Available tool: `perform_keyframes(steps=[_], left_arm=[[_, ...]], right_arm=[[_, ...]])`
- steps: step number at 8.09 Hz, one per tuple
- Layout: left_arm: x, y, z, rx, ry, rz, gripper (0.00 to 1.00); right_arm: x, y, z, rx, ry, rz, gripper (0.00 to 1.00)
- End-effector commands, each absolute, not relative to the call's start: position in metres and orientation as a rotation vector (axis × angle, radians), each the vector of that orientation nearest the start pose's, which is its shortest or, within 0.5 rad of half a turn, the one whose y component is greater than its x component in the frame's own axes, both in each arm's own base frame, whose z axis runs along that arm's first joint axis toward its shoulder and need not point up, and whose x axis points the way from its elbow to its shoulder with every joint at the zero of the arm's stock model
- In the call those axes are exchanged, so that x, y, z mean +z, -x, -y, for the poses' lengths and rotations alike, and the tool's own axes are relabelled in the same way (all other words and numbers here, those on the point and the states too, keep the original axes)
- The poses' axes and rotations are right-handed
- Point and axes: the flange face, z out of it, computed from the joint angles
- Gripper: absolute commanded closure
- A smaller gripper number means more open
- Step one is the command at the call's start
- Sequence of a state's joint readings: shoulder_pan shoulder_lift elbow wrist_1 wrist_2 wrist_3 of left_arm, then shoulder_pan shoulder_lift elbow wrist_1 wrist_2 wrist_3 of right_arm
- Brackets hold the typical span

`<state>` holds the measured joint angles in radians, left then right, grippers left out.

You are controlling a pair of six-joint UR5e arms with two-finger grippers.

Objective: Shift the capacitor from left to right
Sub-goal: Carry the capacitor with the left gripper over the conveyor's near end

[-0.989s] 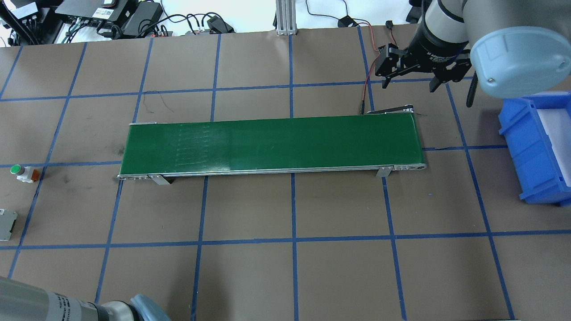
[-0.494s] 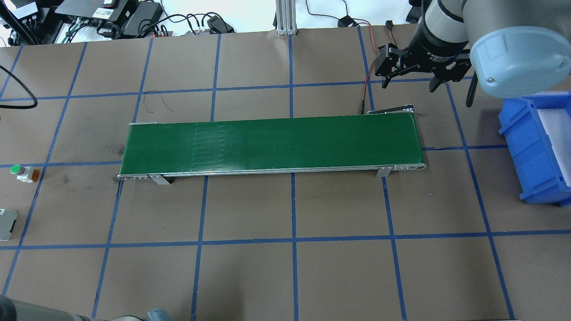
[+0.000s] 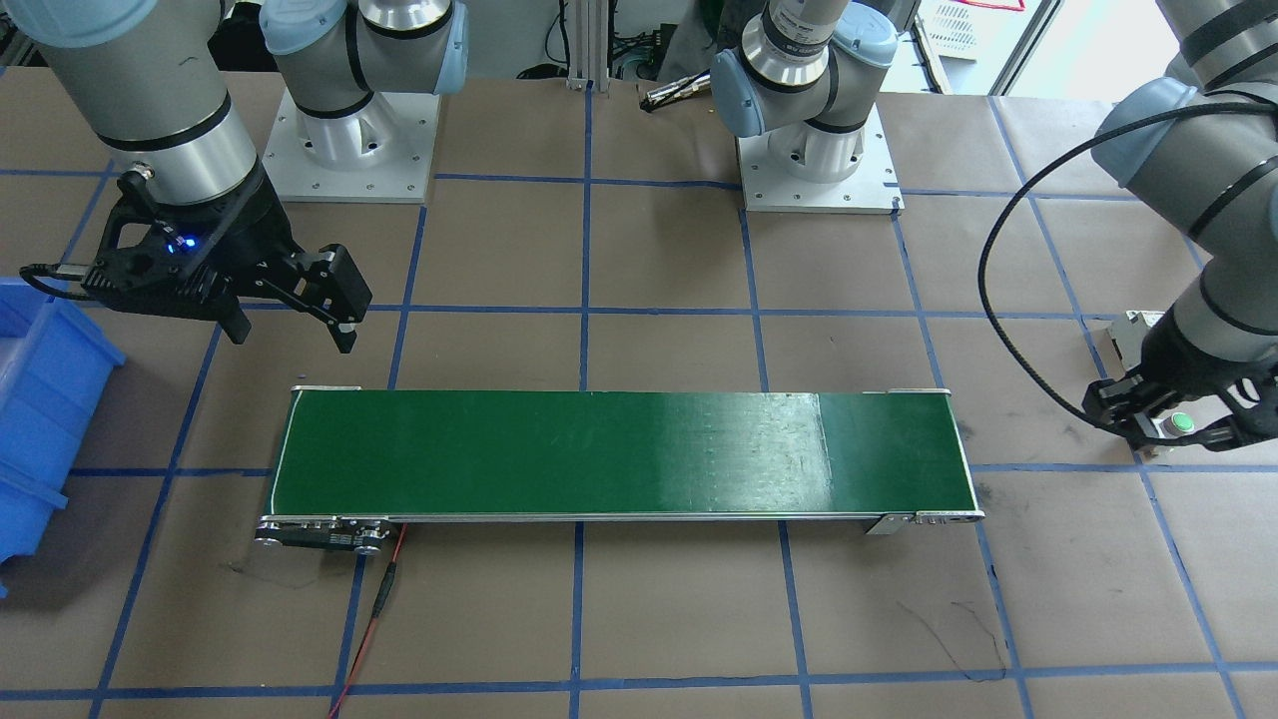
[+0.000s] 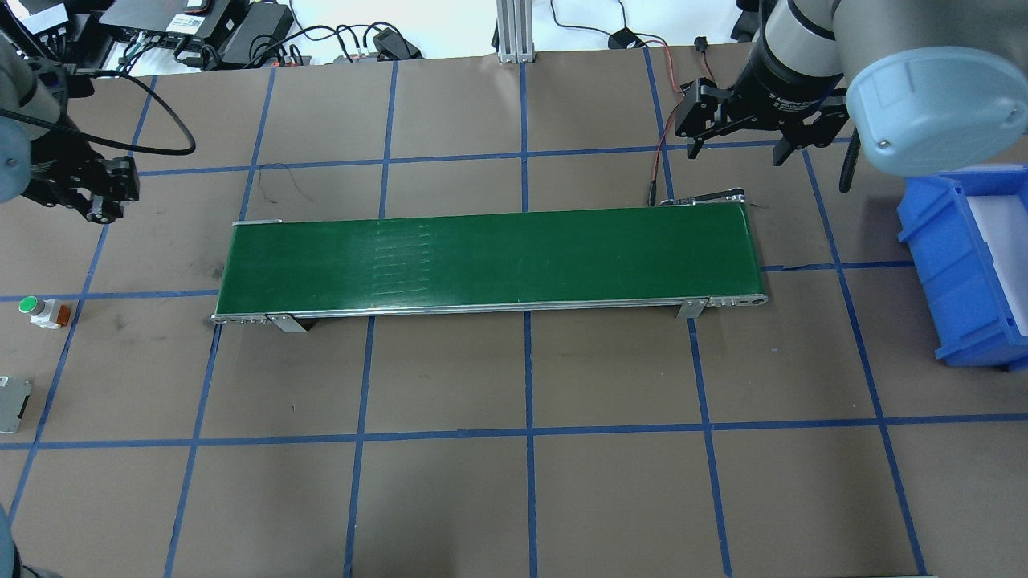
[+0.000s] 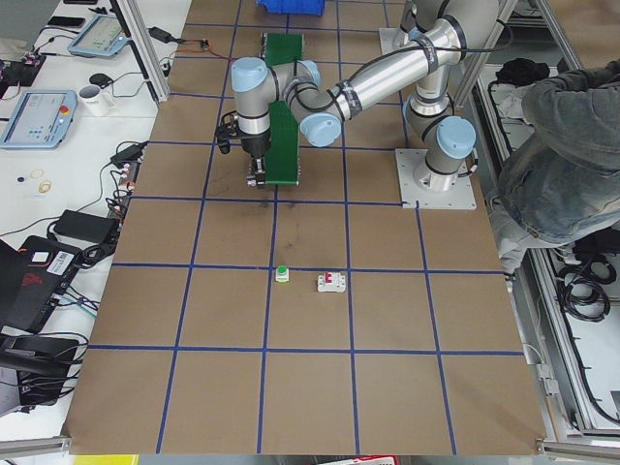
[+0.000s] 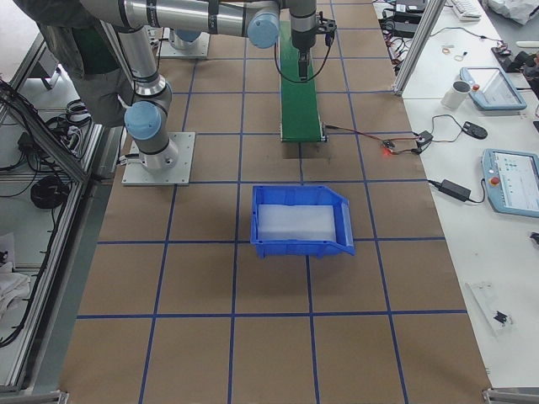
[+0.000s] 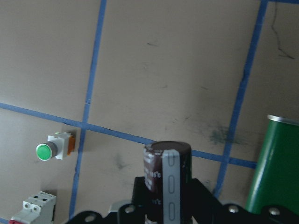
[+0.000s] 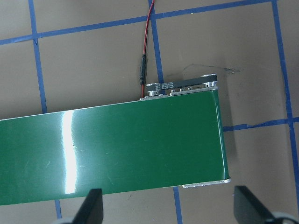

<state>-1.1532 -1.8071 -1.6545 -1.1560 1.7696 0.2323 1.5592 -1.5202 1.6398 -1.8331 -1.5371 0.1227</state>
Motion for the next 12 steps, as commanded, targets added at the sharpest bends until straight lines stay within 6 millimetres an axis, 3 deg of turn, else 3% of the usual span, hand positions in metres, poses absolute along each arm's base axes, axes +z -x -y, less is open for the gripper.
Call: perform_keyframes(steps=[1,3,4,8,12], left_arm=[[0.354,-0.048,0.572,0.119,0.203,-2.944,0.7],[0.34,-0.009,0.562,0.203,0.117,-2.957,0.59],[0.332,0.0,0.559,0.222,0.125,-2.957,0.59],[0.281,0.013,0.565,0.234,0.134,-3.011,0.6],[0.259,0.018,0.581,0.163,0.133,-3.006,0.58]], right_arm=[[0.456,-0.131,0.525,-0.218,-0.202,-3.086,0.0],[0.456,-0.131,0.525,-0.215,-0.203,-3.086,0.0],[0.455,-0.131,0.525,-0.213,-0.203,-3.086,0.0],[0.454,-0.131,0.525,-0.208,-0.203,-3.088,0.0],[0.454,-0.131,0.524,-0.206,-0.203,-3.088,0.0]])
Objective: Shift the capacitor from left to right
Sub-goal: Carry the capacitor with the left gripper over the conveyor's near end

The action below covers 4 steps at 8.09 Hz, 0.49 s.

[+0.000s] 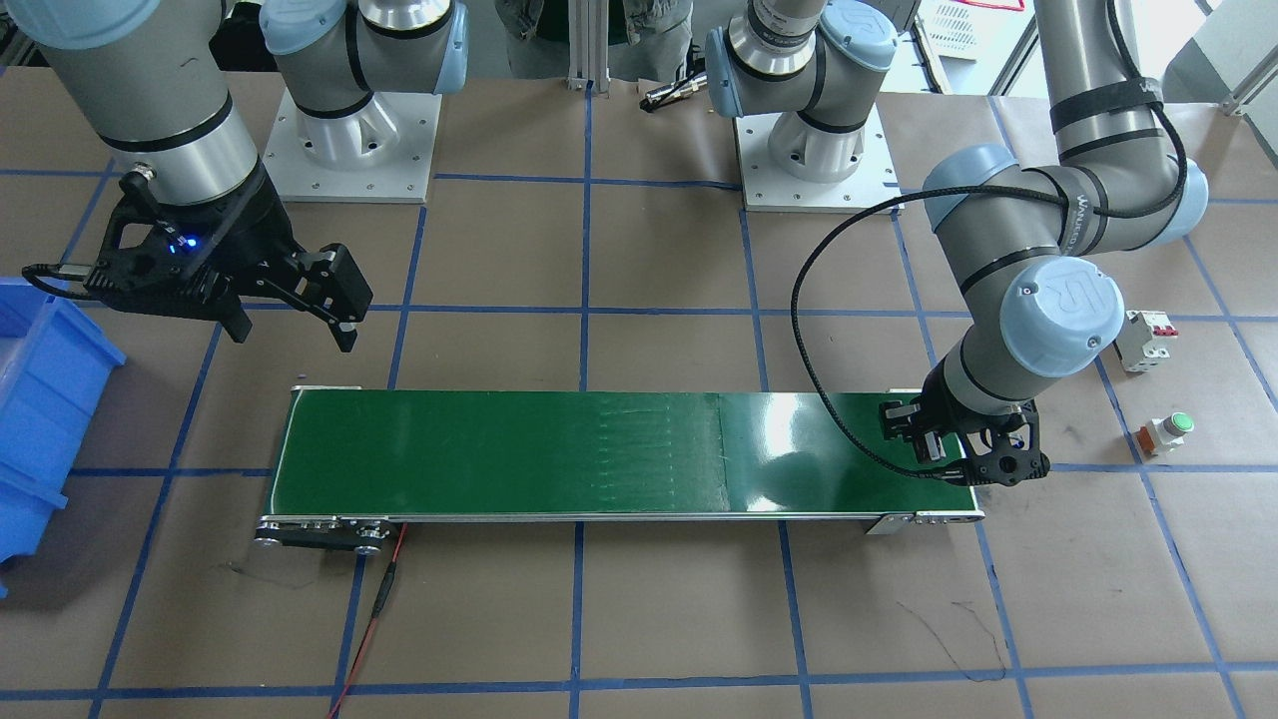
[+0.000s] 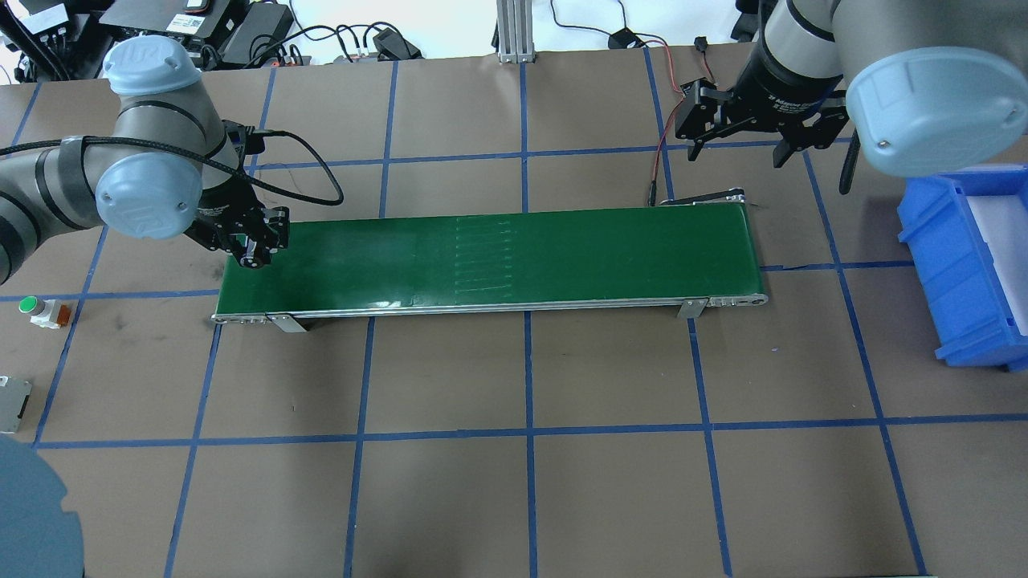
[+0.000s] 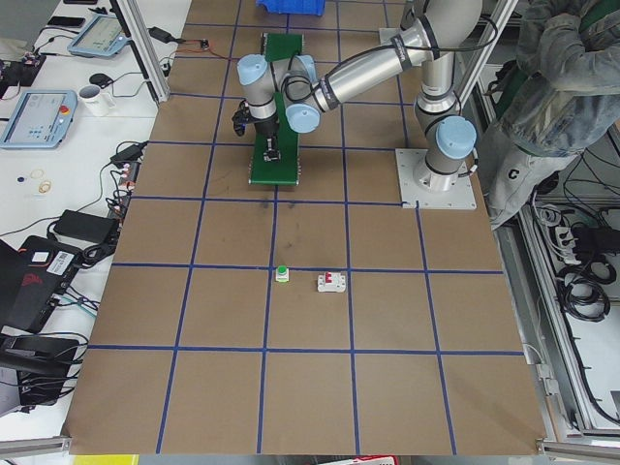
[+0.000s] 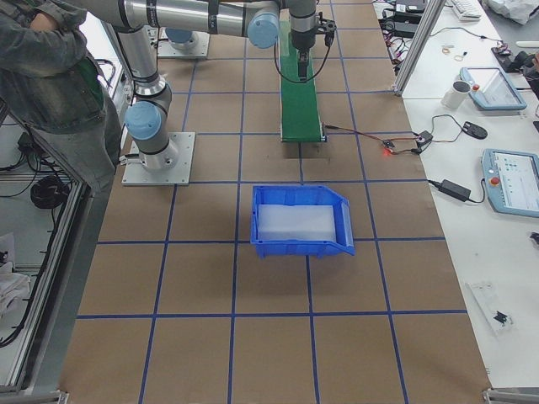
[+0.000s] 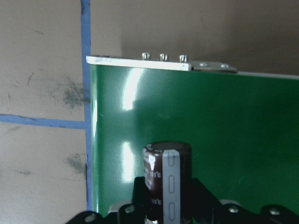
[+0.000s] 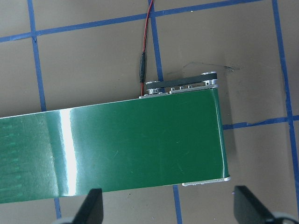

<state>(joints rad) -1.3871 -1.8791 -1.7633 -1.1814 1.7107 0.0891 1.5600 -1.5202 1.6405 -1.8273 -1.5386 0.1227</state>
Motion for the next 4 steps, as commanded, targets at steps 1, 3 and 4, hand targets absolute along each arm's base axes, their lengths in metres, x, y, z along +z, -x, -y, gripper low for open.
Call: perform_keyframes(steps=[1,3,4], left_arm=[[0.258,0.019,0.581,0.162,0.131,-3.006,0.58],[0.25,0.02,0.585,0.152,0.134,-3.004,0.54],[0.244,0.022,0.585,0.145,0.13,-3.002,0.45]], right_arm=[[0.454,-0.131,0.524,-0.206,-0.203,-3.088,0.0],[0.454,-0.13,0.525,-0.206,-0.208,-3.088,0.0],[0.454,-0.131,0.524,-0.206,-0.203,-3.088,0.0]])
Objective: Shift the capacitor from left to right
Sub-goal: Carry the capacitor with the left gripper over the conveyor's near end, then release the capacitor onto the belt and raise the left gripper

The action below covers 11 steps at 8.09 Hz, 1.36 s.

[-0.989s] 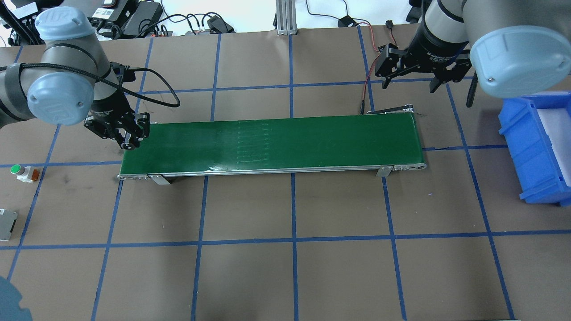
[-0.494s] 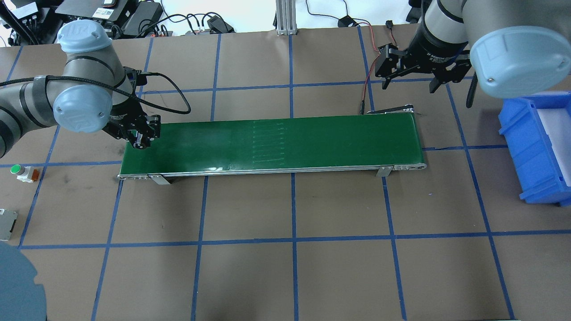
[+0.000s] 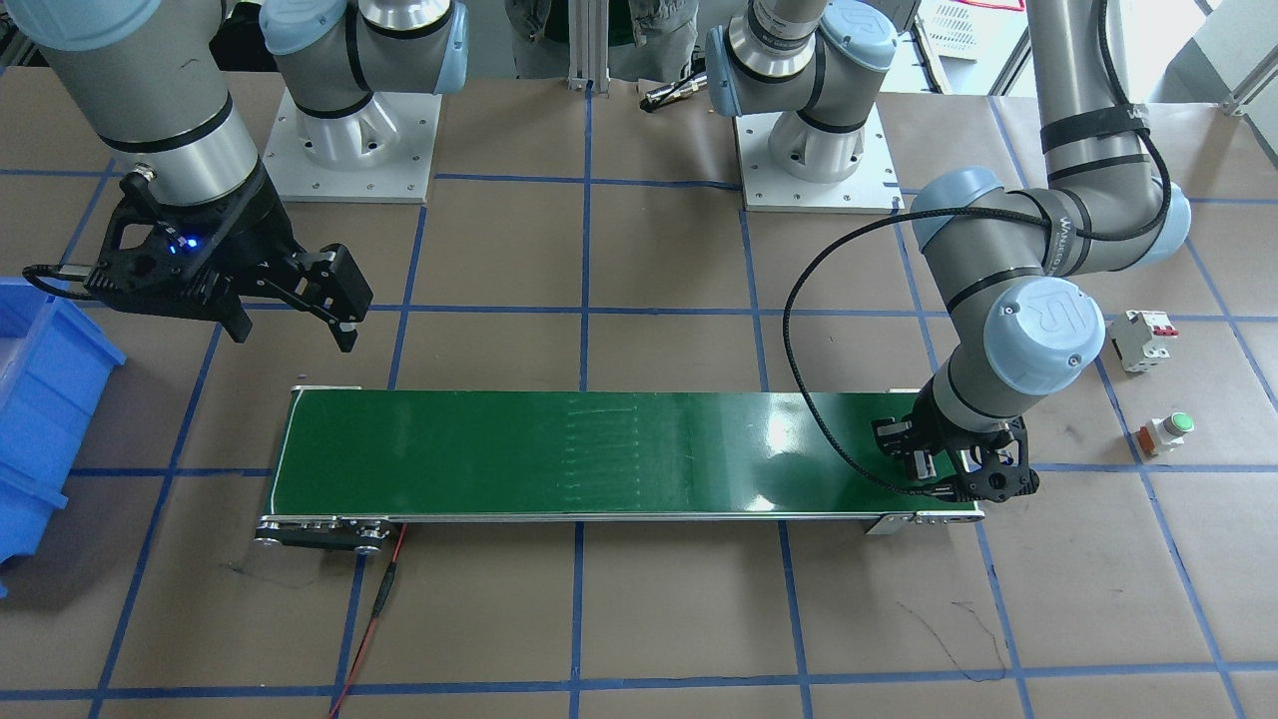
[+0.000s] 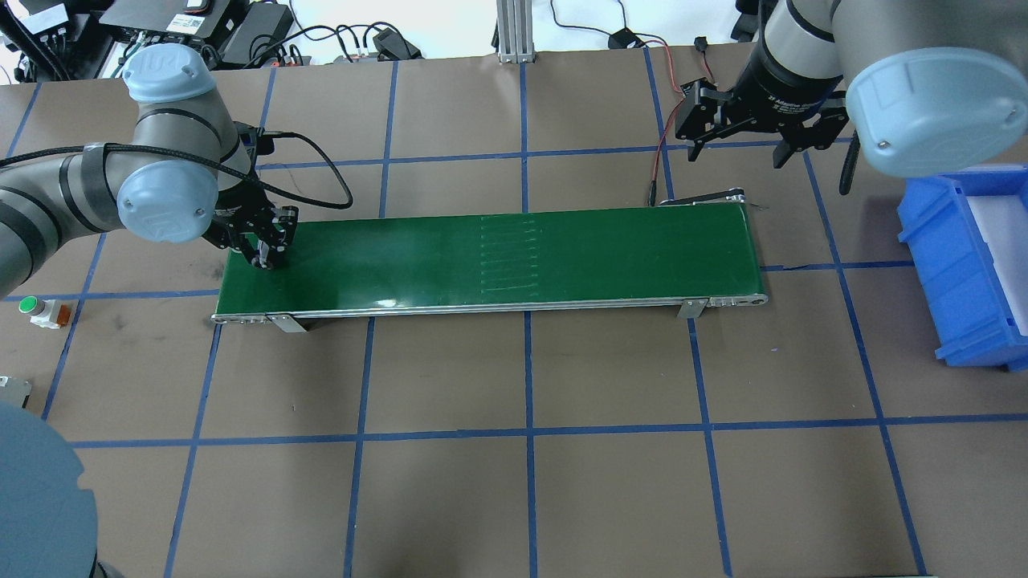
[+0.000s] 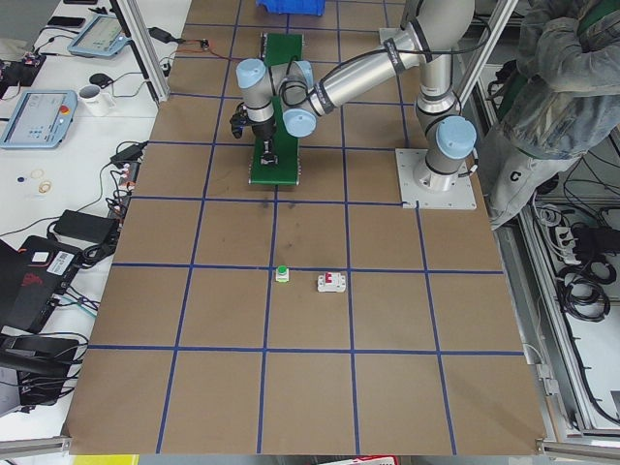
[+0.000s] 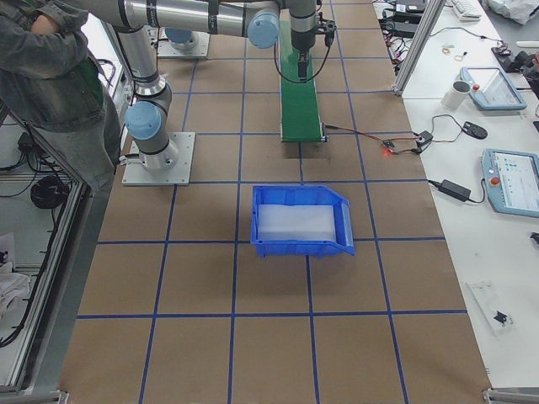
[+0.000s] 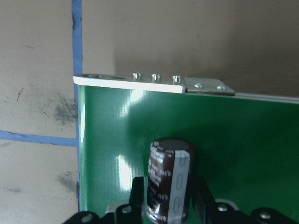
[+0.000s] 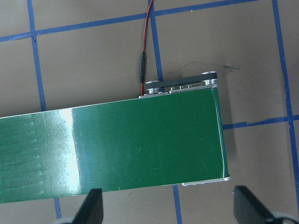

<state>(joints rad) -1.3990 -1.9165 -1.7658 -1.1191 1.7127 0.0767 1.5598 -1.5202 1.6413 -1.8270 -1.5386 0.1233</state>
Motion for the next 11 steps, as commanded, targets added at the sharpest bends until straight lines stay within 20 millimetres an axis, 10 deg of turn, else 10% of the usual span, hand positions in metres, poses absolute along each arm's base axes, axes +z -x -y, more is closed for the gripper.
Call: perform_keyframes(steps=[1,3,9,11], left_arm=[[0.245,0.022,0.584,0.143,0.13,-3.002,0.29],[0.255,0.025,0.582,0.116,0.109,-3.0,0.02],[0.295,0.029,0.566,0.134,0.091,-2.992,0.0],[0.335,0.016,0.563,0.013,0.093,-2.985,0.0]], right_arm=[[0.454,-0.13,0.525,-0.206,-0.205,-3.088,0.0],[0.454,-0.13,0.525,-0.206,-0.208,-3.088,0.0],[0.438,-0.13,0.533,-0.159,-0.18,-3.092,0.0],[0.427,-0.136,0.536,-0.13,-0.156,-3.091,0.0]])
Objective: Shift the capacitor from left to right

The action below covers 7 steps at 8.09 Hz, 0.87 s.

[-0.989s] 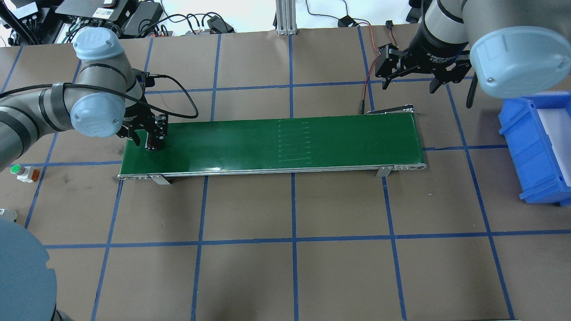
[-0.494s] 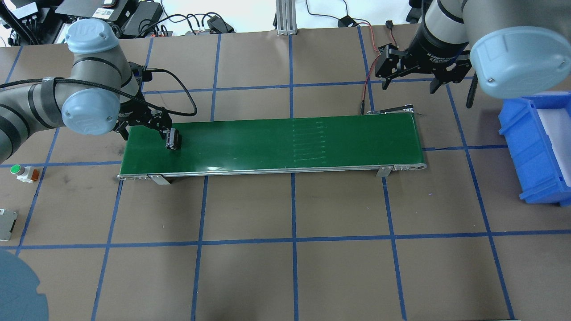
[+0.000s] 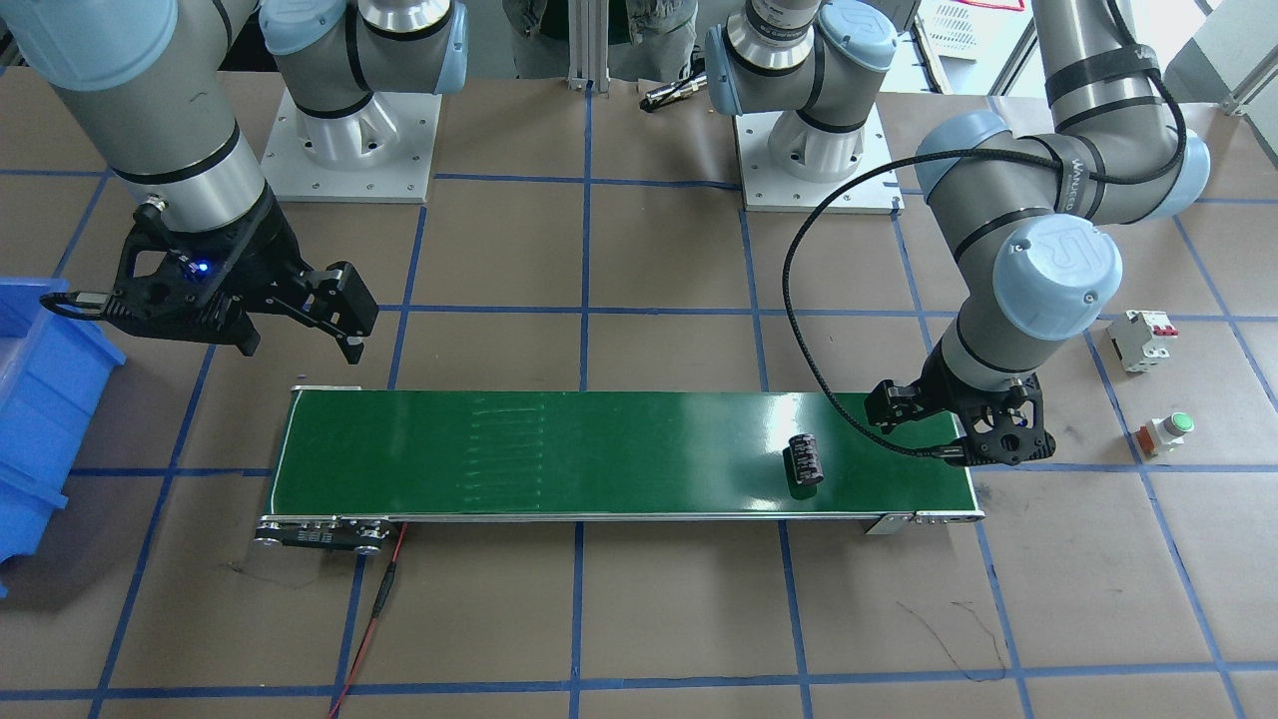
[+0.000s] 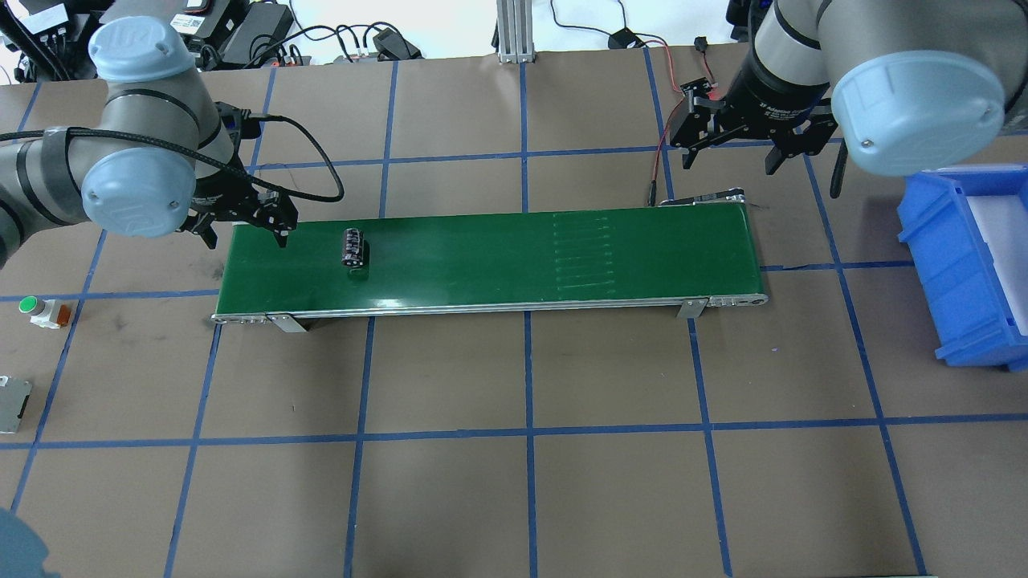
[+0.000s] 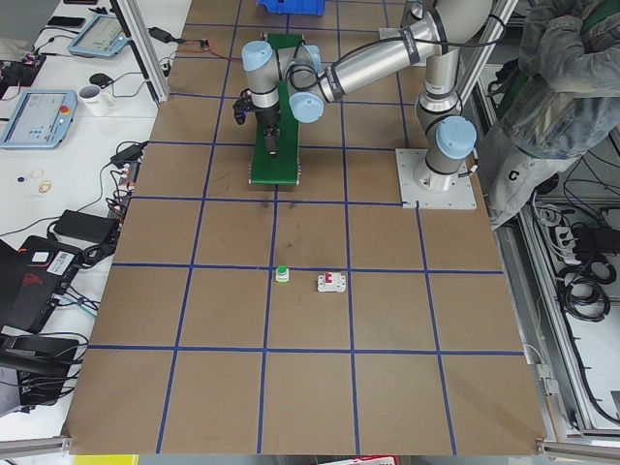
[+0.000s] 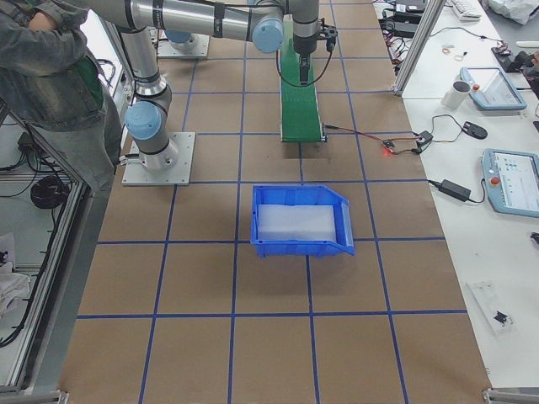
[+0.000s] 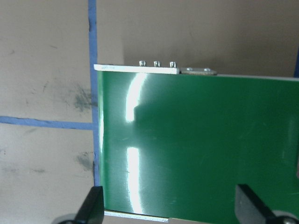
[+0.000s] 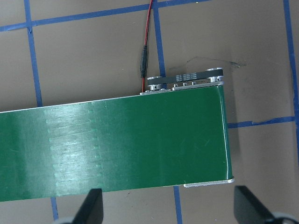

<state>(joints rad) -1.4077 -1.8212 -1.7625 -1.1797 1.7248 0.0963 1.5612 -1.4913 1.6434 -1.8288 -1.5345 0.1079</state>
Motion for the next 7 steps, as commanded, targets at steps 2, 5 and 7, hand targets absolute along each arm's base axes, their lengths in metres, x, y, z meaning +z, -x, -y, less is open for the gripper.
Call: perform_keyframes(steps=[2,5,7], left_arm=[[0.359,-0.003,0.561,-0.043,0.12,-2.932,0.0],[0.409,-0.049,0.575,-0.212,0.163,-2.864,0.0],[0.423,-0.087,0.566,-0.221,0.175,-2.845,0.0]], right_arm=[[0.411,-0.146,0.534,-0.073,-0.082,-3.001,0.0],[0.387,-0.154,0.538,-0.096,-0.055,-2.992,0.01],[0.378,-0.167,0.541,-0.094,-0.036,-2.988,0.01]])
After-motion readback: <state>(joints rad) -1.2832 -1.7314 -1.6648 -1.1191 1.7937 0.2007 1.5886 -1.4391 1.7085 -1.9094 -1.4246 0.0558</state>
